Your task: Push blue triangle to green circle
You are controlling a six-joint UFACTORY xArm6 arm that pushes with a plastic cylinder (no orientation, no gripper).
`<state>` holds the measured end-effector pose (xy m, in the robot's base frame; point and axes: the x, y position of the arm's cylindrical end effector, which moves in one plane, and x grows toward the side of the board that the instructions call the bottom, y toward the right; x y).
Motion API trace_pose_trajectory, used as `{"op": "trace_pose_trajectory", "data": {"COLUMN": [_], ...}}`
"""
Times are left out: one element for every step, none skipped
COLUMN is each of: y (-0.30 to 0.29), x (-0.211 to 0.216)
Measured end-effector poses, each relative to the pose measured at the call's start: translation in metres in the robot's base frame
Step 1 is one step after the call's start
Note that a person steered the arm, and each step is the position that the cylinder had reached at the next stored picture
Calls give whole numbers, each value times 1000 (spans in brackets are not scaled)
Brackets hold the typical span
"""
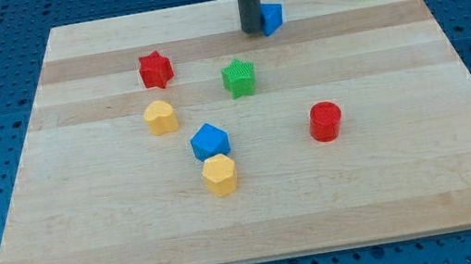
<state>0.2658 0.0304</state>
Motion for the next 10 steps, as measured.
{"op": "trace_pose_trajectory", "data": {"y": [1,18,37,58,73,73,75,83,98,114], "x": [-5,-5,-5,-5,-5,-11,-12,-12,-10,-8]}}
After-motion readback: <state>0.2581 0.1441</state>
